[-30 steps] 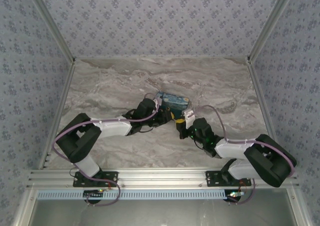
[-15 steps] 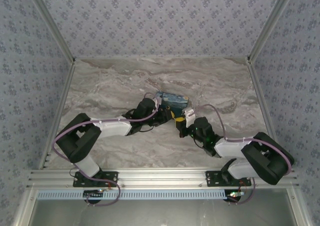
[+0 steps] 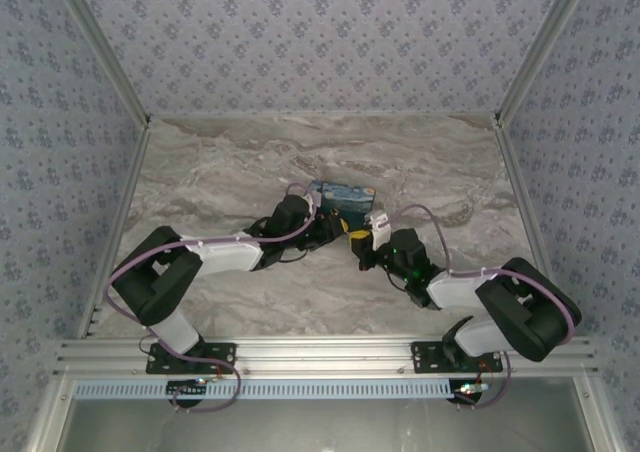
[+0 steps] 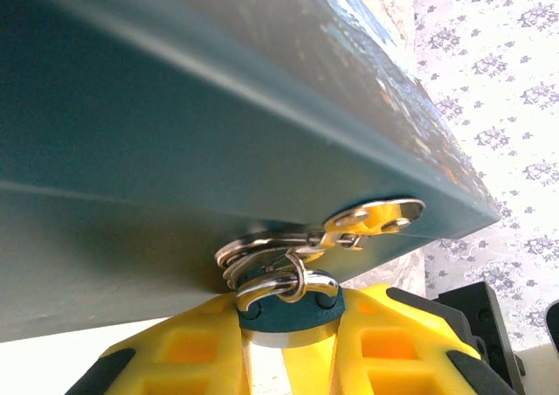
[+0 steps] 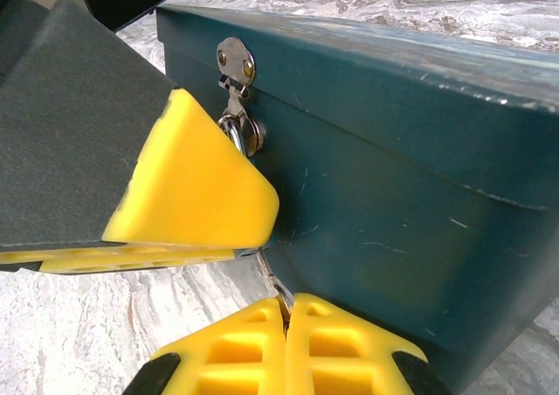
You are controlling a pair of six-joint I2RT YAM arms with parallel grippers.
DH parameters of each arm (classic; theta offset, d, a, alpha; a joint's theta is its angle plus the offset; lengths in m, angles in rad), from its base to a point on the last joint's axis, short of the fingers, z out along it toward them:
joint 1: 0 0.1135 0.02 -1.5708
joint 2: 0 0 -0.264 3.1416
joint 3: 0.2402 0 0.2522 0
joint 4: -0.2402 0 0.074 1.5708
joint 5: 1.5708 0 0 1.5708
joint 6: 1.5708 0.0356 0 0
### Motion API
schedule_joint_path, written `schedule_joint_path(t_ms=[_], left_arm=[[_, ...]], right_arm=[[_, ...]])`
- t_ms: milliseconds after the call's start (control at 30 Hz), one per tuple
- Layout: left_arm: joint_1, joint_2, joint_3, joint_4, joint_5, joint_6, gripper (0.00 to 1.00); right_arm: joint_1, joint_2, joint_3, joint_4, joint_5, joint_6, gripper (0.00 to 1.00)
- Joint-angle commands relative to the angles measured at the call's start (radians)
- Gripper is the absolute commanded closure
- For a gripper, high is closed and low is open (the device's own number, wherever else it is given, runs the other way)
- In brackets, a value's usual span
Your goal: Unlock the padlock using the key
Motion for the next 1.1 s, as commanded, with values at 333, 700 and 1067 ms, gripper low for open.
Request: schedule_joint_path(t_ms=[333,700,1067], left_arm=[[-0.024,-0.027,-0.011,0.07,0.059,-0.017,0.88],[-0.033,0.012,-0.017,0.104,0.057,-0.032,0.88],[-0.034,0.041,-0.017,0.116,0.058,-0.036,0.89]], right_arm=[[-0.024,0.036,0.071,0.163,-0.09,-0.014,1.0],[-0.024,0.043,0.116,0.175,-0.114,0.031,1.0],[-0.011,0.088,0.124,0.206,-0.1,0.058,1.0]])
